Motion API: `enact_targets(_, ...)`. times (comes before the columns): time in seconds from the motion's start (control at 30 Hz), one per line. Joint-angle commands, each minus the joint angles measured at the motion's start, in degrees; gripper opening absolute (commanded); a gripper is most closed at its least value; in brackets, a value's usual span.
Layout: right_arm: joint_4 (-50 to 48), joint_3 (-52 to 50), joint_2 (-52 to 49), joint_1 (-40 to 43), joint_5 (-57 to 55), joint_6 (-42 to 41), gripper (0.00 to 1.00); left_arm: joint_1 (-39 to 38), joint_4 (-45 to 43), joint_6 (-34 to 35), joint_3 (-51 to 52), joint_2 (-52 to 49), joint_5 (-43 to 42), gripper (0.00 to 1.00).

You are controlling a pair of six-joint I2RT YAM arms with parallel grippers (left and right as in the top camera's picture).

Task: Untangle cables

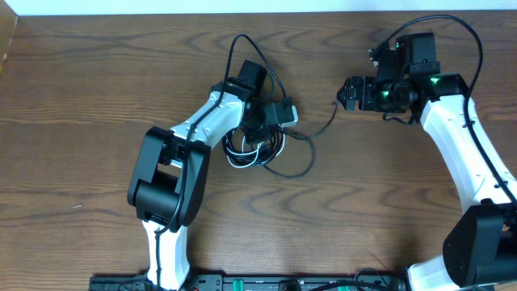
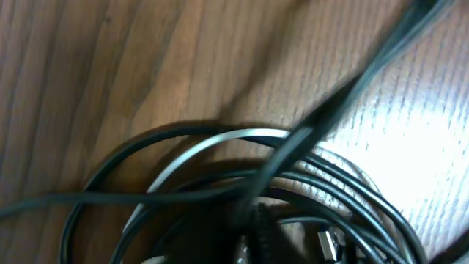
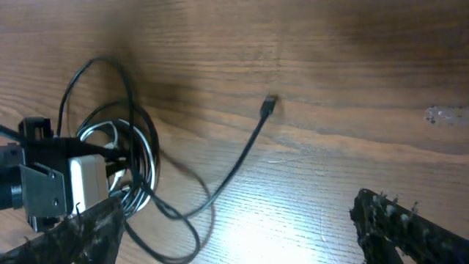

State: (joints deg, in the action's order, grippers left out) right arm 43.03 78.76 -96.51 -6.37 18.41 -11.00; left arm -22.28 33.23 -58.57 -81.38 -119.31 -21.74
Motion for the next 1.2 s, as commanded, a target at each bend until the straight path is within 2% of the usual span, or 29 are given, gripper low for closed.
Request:
enact_targets(0.0, 0.0, 1.0, -0.2, -0.6, 0.4, 1.0, 0.95, -0.1, 0.5, 1.0, 0.0, -0.3, 0.7, 0.08)
enact_targets(0.23, 0.0, 1.0, -0.2, -0.6, 0.5, 1.0, 0.95, -0.1, 0.5, 11.5, -1.4, 7.1, 3.4, 0.08)
enact_targets(0.47, -0.8, 1.0, -0.2, -1.0, 3.2, 1.0, 0.96, -0.8, -1.9, 26.4, -1.5, 20.1, 3.2, 0.07)
enact_targets(0.67, -2.4, 1.0, -0.2, -2.7, 3.4, 0.9, 0.96, -2.5, -4.3, 31.8, -1.5, 28.2, 3.2, 0.08)
enact_targets(0.97, -6.7, 1.0, -0.2, -6.2, 4.4, -0.8, 0.94, -2.8, -12.7, 48.5, -1.5, 36.1, 3.2, 0.07)
enact_targets(1.17, -9.3, 1.0, -0.2, -8.8, 4.5, -1.8, 0.94, -2.8, -20.0, 54.6, -1.5, 40.1, 3.2, 0.07)
